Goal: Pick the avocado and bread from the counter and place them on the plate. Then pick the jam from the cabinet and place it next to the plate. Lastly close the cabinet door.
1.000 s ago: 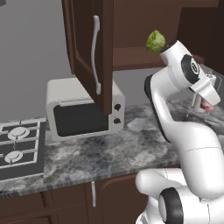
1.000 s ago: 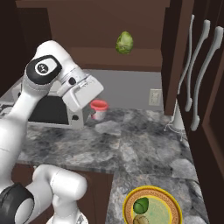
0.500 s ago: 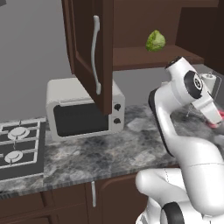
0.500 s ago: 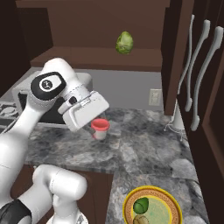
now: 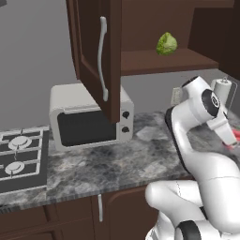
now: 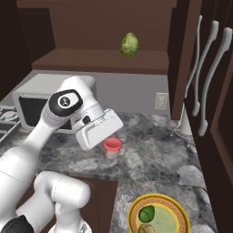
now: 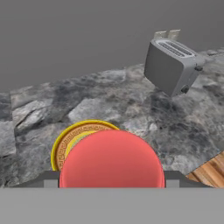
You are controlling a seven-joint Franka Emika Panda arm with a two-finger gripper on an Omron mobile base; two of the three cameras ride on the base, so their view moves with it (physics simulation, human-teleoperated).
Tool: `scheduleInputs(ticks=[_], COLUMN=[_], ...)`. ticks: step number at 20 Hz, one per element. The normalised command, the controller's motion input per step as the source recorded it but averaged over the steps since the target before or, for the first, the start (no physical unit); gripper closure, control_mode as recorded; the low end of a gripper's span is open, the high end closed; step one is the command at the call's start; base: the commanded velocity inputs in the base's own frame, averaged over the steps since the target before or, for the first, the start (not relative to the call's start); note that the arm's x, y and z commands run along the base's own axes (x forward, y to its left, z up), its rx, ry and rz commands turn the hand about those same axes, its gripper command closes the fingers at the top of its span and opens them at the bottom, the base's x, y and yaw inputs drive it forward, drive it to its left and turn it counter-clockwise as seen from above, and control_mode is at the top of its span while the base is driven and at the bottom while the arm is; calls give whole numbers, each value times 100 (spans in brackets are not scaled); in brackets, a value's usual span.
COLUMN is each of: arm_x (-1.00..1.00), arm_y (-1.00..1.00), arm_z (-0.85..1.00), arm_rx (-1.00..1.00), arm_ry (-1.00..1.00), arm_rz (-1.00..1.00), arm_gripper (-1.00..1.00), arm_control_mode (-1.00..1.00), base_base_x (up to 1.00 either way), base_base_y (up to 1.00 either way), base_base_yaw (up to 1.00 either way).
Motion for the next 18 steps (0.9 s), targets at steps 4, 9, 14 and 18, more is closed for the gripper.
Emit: scheduleInputs(ticks=[4, 9, 14, 18], arm_x=[0, 2, 7, 7], arm_y=[-11, -3, -9, -24], arm_z=[-42, -38, -31, -30], arm_rx=[0, 0, 0, 1], arm_ry=[1, 0, 0, 0], arm_rz=[-5, -1, 0, -1], arm_gripper=[100, 100, 100, 100], arm_control_mode=[-100, -100, -100, -100], base_base_x=[0, 0, 0, 0], base_base_y=[0, 0, 0, 0], base_base_yaw=[0, 0, 0, 0])
